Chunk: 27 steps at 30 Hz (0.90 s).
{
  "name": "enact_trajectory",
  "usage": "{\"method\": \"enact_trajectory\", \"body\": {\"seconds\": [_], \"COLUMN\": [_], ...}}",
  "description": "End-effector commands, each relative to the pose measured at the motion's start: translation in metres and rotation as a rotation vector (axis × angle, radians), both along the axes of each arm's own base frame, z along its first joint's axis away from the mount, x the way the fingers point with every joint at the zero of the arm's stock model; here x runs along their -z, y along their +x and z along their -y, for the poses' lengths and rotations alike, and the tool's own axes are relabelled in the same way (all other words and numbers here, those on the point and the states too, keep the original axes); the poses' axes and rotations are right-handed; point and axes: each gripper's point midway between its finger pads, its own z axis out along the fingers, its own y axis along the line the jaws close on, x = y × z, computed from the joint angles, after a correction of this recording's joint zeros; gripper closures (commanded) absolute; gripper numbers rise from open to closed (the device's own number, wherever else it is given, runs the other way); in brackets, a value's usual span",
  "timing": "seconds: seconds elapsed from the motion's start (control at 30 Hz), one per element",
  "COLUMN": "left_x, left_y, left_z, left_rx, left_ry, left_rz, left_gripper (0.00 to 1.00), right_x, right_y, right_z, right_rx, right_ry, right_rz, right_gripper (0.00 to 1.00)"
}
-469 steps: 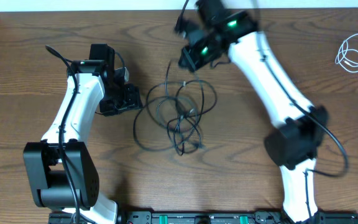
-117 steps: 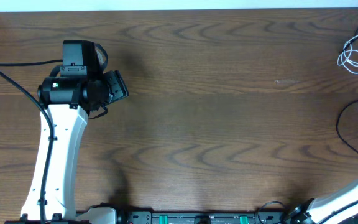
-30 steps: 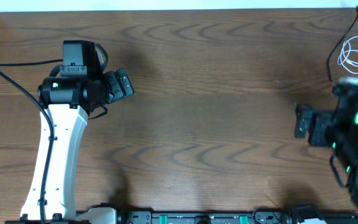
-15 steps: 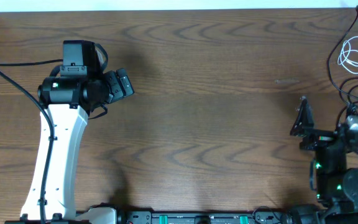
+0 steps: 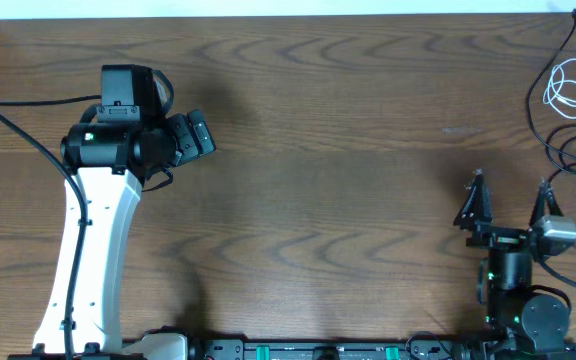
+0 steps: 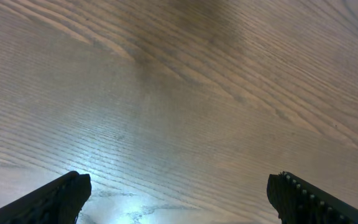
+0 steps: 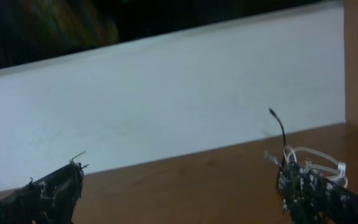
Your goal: Untangle cables
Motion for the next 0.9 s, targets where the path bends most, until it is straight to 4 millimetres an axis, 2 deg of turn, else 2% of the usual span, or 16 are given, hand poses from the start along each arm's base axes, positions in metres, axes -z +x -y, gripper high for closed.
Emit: {"method": "enact_trajectory", "body": {"seconds": [0.0, 0.23, 0.37, 0.43, 0.5, 0.87], "left_x": [0.005, 0.005, 0.005, 0.005, 0.005, 0.005], "left_y": [-0.003, -0.003, -0.002, -0.002, -0.003, -0.003], "left_z": [-0.002, -0.002, -0.002, -0.002, -0.002, -0.002], "left_rx": [0.002, 0.002, 0.002, 0.002, 0.002, 0.002], "left_ry": [0.009, 0.009, 0.009, 0.009, 0.009, 0.009], "left_rz": [-0.014, -0.014, -0.014, -0.014, -0.014, -0.014], "left_gripper": [0.04, 0.04, 0.04, 0.04, 0.04, 0.04], "right_x": [0.012, 0.042, 0.052, 0.065, 0.091, 0.093], "right_y": [0.000, 0.001, 0.002, 0.003, 0.003, 0.003], "right_z": [-0.002, -0.002, -0.002, -0.002, -0.002, -0.005], "right_rx": [-0.016, -0.017, -0.014, -0.013, -0.011, -0.029], "right_ry": [0.034, 0.029, 0.025, 0.019, 0.007, -0.014], "right_rz": [0.000, -0.044, -0.083, -0.139, -0.246, -0.254], "right_gripper": [0.01, 0.01, 0.01, 0.01, 0.01, 0.01]}}
